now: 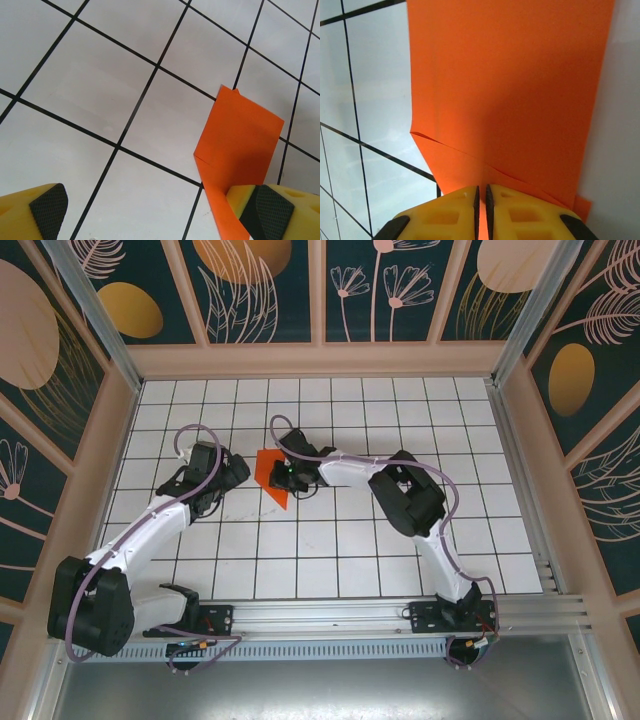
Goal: Fold a paper plane with a square sheet of paper (pick it up from the middle)
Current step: Move the paper to the center of the table.
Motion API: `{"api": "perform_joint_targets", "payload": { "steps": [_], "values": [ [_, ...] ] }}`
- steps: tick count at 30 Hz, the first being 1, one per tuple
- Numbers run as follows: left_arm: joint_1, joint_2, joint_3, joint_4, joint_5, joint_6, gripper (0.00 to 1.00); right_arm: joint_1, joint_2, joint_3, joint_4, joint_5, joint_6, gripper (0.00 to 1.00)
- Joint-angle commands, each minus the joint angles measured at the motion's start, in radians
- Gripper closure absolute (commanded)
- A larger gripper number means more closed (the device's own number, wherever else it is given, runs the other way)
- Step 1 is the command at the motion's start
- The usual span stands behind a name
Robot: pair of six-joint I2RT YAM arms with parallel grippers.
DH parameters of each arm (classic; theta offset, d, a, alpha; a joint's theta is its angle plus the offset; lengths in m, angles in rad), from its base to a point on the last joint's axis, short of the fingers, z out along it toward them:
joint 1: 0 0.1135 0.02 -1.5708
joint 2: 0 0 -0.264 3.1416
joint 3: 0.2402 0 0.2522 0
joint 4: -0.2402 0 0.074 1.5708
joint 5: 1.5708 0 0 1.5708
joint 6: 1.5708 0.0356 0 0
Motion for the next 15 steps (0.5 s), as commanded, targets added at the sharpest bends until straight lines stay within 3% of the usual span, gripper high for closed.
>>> {"api": "perform_joint_targets", "payload": {
  "steps": [1,8,12,15],
  "values": [
    [0.005,-0.004,-0.014,0.028,0.04,0.002,0.02,-0.027,-0.001,-0.045,-0.109,-0.017,-0.154,0.84],
    [0.005,0.003,-0.028,0.084,0.146,0.045,0.02,-0.103,-0.159,-0.328,-0.108,-0.121,-0.594,0.84],
    [0.005,0.017,-0.039,0.129,0.23,0.055,0.02,-0.15,-0.257,-0.408,-0.104,-0.184,-0.691,0.84],
    [0.005,0.028,-0.063,0.187,0.293,0.054,0.01,-0.151,-0.332,-0.412,-0.07,-0.206,-0.668,0.81]
  ]
}}
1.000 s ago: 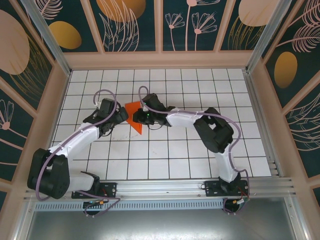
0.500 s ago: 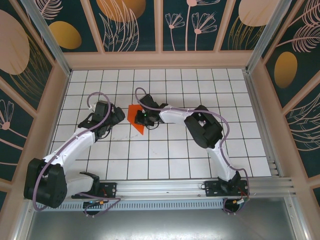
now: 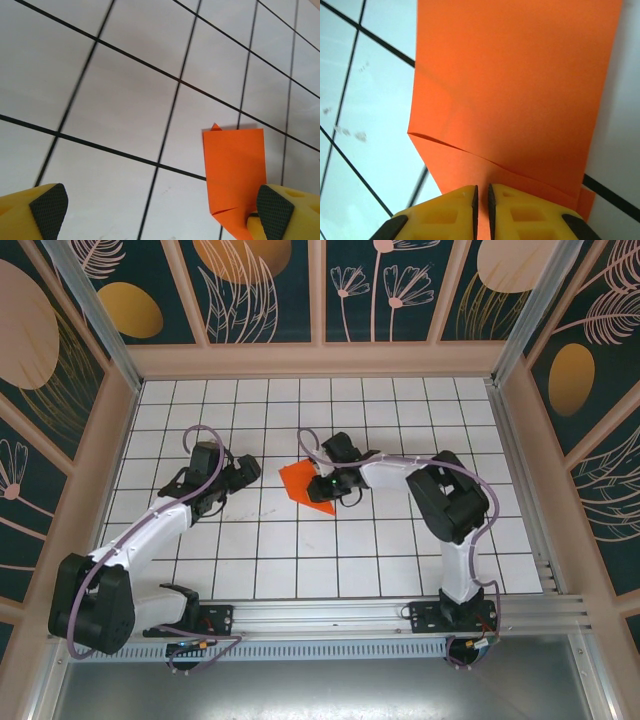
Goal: Fold a paper plane with a square sheet of paper (pick it up from the middle)
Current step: Move the paper to the center of the table, then fold the wing for the fifth time at the center of the table.
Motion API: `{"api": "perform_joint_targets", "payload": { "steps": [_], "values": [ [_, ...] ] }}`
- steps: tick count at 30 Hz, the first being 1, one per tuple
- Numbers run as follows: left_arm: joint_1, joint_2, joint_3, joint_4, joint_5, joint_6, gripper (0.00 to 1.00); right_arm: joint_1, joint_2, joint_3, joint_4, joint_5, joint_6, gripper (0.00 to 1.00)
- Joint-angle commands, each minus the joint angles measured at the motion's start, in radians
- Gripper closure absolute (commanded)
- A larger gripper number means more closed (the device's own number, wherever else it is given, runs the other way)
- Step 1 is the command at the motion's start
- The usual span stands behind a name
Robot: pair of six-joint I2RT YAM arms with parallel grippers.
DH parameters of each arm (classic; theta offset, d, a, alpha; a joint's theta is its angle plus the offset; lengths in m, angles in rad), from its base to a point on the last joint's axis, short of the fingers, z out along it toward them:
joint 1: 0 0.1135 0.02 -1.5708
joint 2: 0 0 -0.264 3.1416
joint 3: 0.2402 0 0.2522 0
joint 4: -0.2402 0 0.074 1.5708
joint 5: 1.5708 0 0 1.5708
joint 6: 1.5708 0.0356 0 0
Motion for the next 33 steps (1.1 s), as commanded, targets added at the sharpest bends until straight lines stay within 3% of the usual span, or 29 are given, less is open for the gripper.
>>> {"api": "perform_joint_targets", "payload": {
  "steps": [1,8,13,20,33],
  "values": [
    [0.005,0.018,-0.034,0.09,0.105,0.023,0.01,0.003,-0.09,-0.031,-0.02,-0.038,-0.047,0.81],
    [0.005,0.047,-0.071,0.175,0.22,-0.014,0.01,0.001,-0.254,-0.15,0.123,0.155,0.332,0.71],
    [-0.001,0.061,-0.109,0.276,0.313,-0.083,0.01,0.032,-0.312,-0.23,0.189,0.214,0.469,0.66],
    [-0.03,0.083,-0.142,0.383,0.353,-0.171,0.01,0.069,-0.271,-0.223,0.228,0.183,0.492,0.65],
    [-0.125,0.194,-0.121,0.454,0.346,-0.257,0.02,0.033,-0.144,-0.186,0.27,0.153,0.489,0.66]
  ]
}}
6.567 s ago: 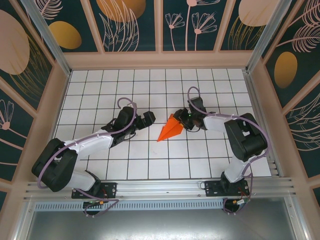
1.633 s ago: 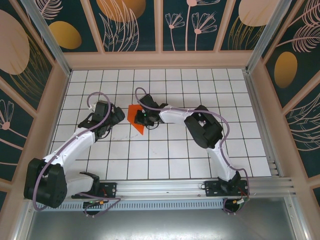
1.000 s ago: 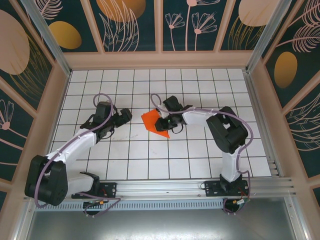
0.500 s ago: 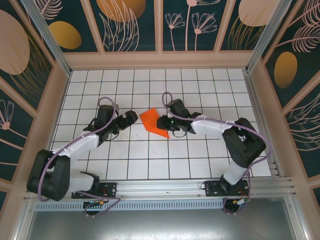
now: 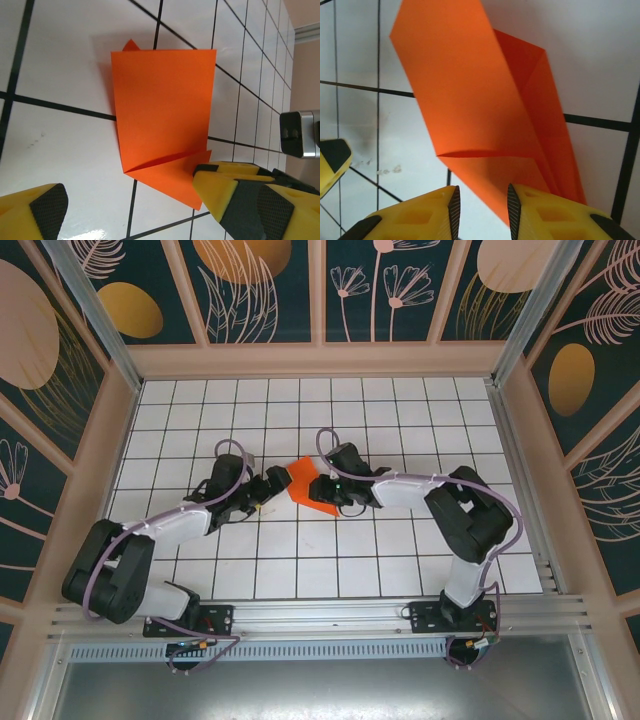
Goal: Fold a paper plane with a square sheet of paper (pick it up from the middle)
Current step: Fold the wing for the fifth time at the center of the table.
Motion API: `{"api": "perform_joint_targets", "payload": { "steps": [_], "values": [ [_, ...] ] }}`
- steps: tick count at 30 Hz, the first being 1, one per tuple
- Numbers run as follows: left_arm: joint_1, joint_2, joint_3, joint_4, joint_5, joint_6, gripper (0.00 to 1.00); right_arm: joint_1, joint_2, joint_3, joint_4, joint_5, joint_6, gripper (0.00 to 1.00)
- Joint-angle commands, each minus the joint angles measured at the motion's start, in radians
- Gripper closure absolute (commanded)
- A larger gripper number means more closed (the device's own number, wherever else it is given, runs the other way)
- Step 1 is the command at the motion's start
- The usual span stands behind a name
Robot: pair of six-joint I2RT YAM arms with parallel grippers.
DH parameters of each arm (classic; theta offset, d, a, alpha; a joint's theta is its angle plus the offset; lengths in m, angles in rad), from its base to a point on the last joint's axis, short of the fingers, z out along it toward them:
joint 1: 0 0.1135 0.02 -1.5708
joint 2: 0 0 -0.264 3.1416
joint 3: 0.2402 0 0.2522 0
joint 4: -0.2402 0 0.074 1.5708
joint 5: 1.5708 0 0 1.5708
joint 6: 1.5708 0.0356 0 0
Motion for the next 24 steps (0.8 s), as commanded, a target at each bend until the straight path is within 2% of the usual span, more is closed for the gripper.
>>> {"api": "perform_joint_targets", "payload": {
  "steps": [1,12,24],
  "values": [
    [-0.019,0.031,0.01,0.066,0.018,-0.054,0.02,-0.024,0.025,0.018,0.05,-0.022,0.019,0.67],
    [-0.061,0.137,0.016,0.188,0.085,-0.193,0.19,-0.116,0.029,-0.126,0.213,-0.175,0.107,0.67],
    [-0.084,0.232,0.044,0.271,0.115,-0.263,0.39,-0.175,0.03,-0.222,0.373,-0.326,0.193,0.67]
  ]
}}
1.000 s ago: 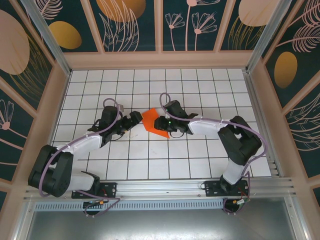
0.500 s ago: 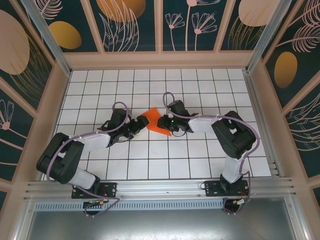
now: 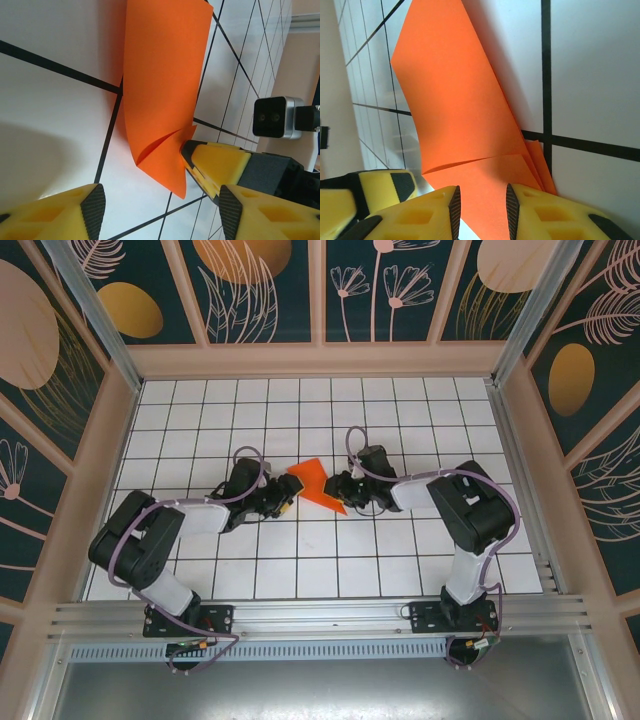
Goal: Fold a paper plane with a square sheet of paper (pick it up from the middle)
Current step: Fold the wing for the fifth time at the center of the table.
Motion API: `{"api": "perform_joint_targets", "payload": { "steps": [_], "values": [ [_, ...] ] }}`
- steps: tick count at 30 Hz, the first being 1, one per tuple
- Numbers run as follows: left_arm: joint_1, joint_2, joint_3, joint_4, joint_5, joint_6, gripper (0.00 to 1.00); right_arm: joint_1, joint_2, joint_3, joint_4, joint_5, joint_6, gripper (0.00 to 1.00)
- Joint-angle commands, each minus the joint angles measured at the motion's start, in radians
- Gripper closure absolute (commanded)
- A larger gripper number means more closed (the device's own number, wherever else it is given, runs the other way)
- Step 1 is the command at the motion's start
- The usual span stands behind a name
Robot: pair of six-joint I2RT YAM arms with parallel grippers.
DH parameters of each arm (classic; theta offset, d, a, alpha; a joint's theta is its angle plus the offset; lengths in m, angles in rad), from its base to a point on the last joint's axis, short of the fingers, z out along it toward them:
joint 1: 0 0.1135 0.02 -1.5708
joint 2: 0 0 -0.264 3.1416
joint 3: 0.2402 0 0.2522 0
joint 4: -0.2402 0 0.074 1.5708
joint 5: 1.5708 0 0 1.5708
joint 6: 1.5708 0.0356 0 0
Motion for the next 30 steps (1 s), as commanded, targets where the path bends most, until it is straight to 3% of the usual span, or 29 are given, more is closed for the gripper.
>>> {"api": "perform_joint_targets", "payload": {
  "steps": [1,17,30],
  "values": [
    [-0.007,0.029,0.036,0.049,0.027,-0.022,0.41,-0.006,0.007,-0.035,0.044,-0.062,0.038,0.67],
    [-0.008,0.127,0.077,0.061,0.063,-0.01,0.5,-0.006,0.021,-0.039,0.066,-0.086,0.05,0.67],
    [-0.008,0.181,0.064,0.217,0.143,-0.053,0.67,-0.006,0.005,-0.036,0.096,-0.108,0.008,0.64]
  ]
}}
